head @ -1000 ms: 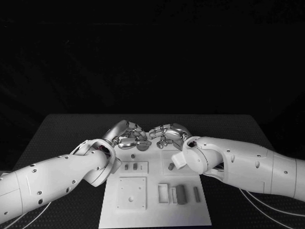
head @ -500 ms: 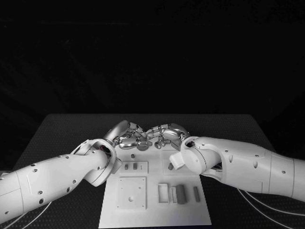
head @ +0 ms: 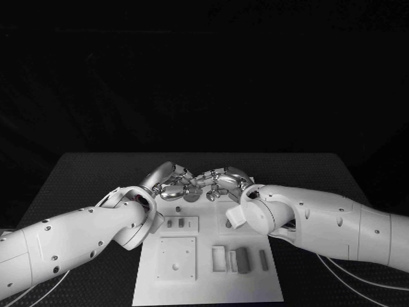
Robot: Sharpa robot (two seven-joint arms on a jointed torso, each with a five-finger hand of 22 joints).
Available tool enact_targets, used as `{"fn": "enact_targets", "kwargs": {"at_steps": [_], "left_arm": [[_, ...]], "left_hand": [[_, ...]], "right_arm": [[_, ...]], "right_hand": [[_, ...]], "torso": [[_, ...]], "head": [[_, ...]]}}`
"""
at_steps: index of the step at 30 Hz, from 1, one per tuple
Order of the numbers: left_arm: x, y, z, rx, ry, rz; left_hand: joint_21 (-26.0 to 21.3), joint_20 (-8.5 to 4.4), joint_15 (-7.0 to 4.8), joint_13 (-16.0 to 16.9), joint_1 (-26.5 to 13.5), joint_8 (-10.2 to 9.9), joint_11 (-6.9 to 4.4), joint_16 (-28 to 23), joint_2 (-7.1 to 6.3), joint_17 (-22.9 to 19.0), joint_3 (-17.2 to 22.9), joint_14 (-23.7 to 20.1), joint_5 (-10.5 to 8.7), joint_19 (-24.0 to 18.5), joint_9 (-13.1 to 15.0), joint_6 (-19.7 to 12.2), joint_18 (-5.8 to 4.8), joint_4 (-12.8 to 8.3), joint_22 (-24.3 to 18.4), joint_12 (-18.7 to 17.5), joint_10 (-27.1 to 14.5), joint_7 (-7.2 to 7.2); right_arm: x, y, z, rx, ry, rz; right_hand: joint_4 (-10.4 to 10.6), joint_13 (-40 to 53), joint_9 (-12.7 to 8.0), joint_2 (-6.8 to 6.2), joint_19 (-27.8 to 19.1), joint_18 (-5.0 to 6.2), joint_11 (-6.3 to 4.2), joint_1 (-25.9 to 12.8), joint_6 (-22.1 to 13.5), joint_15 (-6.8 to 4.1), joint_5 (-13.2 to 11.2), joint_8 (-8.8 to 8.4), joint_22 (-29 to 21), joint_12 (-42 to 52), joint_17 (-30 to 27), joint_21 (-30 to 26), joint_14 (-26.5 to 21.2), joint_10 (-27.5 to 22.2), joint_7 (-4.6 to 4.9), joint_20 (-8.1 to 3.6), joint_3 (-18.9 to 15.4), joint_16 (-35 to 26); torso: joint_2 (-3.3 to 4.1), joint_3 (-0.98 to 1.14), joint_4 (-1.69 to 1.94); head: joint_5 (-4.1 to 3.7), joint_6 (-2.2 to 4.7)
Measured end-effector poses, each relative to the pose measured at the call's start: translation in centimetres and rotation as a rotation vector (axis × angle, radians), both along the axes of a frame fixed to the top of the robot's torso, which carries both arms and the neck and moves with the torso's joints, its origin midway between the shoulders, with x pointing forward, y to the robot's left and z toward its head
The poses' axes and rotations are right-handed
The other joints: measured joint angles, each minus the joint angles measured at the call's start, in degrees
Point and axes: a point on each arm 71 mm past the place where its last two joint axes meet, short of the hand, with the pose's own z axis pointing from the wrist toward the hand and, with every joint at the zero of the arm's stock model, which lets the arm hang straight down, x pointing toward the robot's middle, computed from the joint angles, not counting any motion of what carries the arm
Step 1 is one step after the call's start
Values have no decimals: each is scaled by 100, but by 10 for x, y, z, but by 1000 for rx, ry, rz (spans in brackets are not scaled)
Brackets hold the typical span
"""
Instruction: Assemble the parts on the task board
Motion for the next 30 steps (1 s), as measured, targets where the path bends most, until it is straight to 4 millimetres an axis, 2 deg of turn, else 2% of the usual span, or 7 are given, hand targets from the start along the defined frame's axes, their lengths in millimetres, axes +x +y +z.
{"fn": "enact_targets", "kwargs": {"at_steps": [7, 10, 18, 27, 30], "left_arm": [[0, 0, 0, 0, 3, 0], [0, 0, -1, -1, 6, 0], [0, -1, -1, -1, 11, 1], [1, -1, -1, 0, 15, 4], [1, -1, -1, 0, 16, 5]], "left_hand": [[0, 0, 0, 7, -63, 10, 0, -10, 123, 43, 101, 0, 0, 0, -1, 0, 0, 24, 15, 0, 0, 0], [0, 0, 0, 7, -74, 11, 0, -10, 112, 57, 115, 0, 0, 0, -3, 0, 0, 11, 24, 0, 0, 0], [0, 1, -20, 22, -271, 16, 0, -36, -22, 109, 115, 20, 0, -1, -2, 1, 0, 11, 49, 0, 0, 1], [0, -19, -21, 35, -283, 23, -20, -36, -21, 131, 115, 21, 0, 20, -1, 30, 0, 10, 65, 0, 20, -10], [0, -20, -41, 40, -278, 31, -20, -59, 42, 153, 153, 42, 0, 20, -1, 30, 0, -28, 77, 0, 20, -10]], "right_arm": [[0, 0, -1, 0, 1, 0], [0, 0, -1, 0, 1, 1], [-1, 0, -1, -1, 2, 0], [-1, -1, -2, -2, 3, 0], [-1, -1, -2, -3, 3, 0]], "right_hand": [[0, -2, 1, 0, -1, 0, 10, 1, -17, 0, 24, 0, 0, 21, 0, 0, 0, -10, -2, 1, 0, 0], [0, -3, 3, 1, -1, 0, 10, 2, -18, 1, 24, 0, 0, 21, 0, 0, 0, -11, -1, 1, 0, 0], [-3, -7, 10, 1, -3, 0, -2, 3, -13, 2, 24, -1, -1, 21, 5, 0, 1, 1, -7, 3, -4, 0], [-7, -6, 15, 8, -10, 0, -4, 11, -4, -13, 23, -12, 0, 20, 5, 0, -16, 0, -16, 10, -8, 0], [-7, -5, 24, 8, -10, 0, -4, 11, -4, -13, 23, -22, -1, 20, 5, 0, -16, 0, -16, 11, -8, 0]], "torso": [[0, 0, 0], [1, 1, 0], [1, 2, 0], [1, 3, -3], [1, 3, -3]], "head": [[0, 7], [4, 8], [3, 14], [7, 20], [14, 10]]}}
